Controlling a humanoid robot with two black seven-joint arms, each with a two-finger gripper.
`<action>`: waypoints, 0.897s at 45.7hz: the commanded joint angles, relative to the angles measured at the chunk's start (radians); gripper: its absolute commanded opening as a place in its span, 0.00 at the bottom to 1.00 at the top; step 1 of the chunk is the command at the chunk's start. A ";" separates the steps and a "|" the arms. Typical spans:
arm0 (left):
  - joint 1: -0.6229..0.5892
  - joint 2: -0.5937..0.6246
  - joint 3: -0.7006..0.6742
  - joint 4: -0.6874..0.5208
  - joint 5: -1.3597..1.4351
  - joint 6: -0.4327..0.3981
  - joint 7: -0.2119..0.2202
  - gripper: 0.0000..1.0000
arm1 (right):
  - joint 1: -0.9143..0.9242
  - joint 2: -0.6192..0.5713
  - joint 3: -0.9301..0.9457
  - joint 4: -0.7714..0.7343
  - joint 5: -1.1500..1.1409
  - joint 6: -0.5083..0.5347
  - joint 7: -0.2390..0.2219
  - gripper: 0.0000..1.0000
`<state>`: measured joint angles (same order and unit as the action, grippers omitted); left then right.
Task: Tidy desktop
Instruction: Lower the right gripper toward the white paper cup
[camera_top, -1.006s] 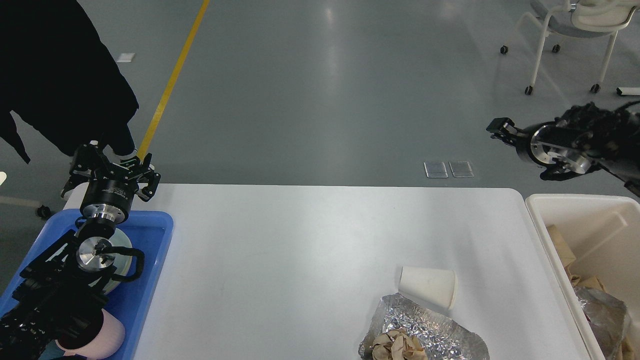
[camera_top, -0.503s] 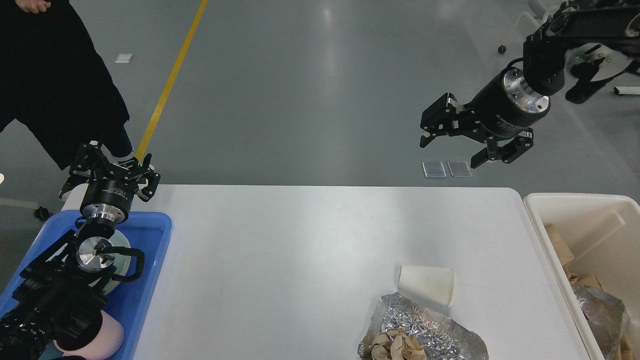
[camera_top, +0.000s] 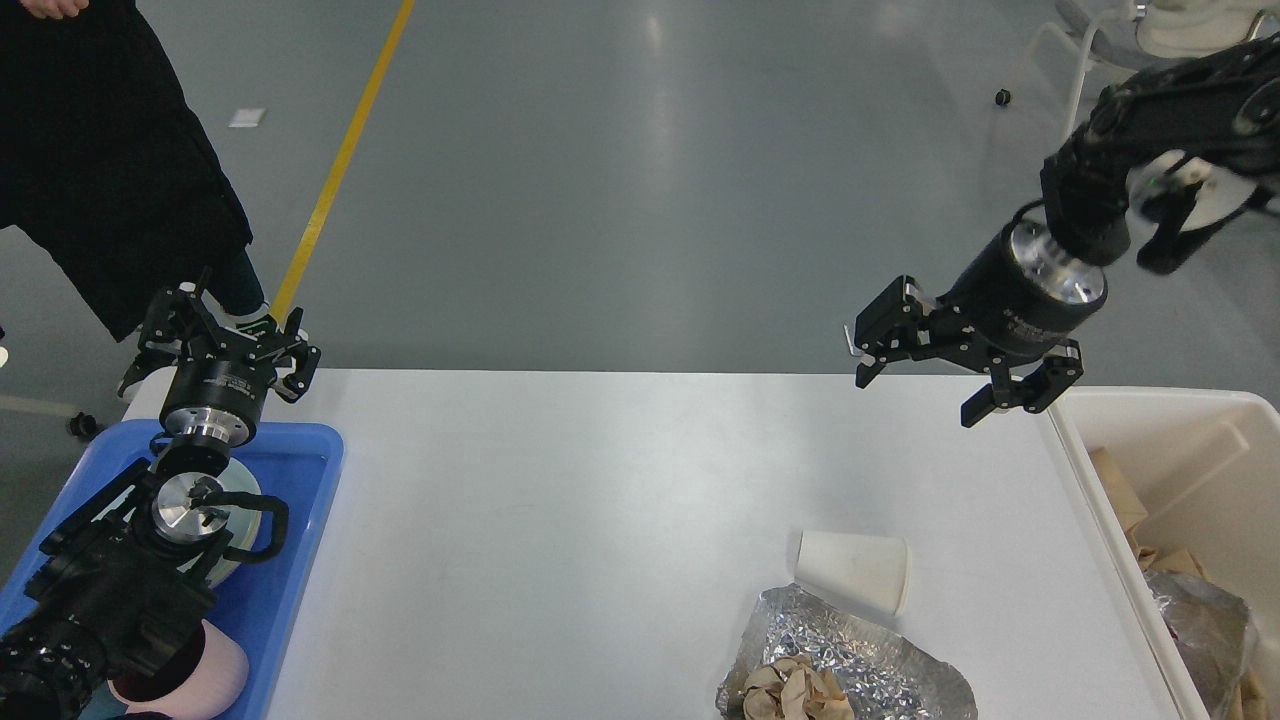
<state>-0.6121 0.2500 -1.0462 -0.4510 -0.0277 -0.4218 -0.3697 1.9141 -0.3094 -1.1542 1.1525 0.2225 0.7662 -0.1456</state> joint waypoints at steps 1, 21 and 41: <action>0.000 0.000 0.000 0.000 0.000 0.000 0.000 0.97 | -0.214 -0.010 0.042 -0.076 0.000 -0.112 0.000 1.00; 0.000 0.000 0.000 0.000 0.000 0.000 0.000 0.97 | -0.578 -0.013 0.229 -0.280 0.000 -0.192 0.000 1.00; 0.000 0.000 -0.002 0.000 0.000 0.000 0.000 0.97 | -0.665 -0.013 0.295 -0.344 0.000 -0.194 0.000 1.00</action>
<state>-0.6121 0.2501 -1.0473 -0.4510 -0.0276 -0.4218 -0.3697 1.2617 -0.3207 -0.8726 0.8112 0.2237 0.5723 -0.1458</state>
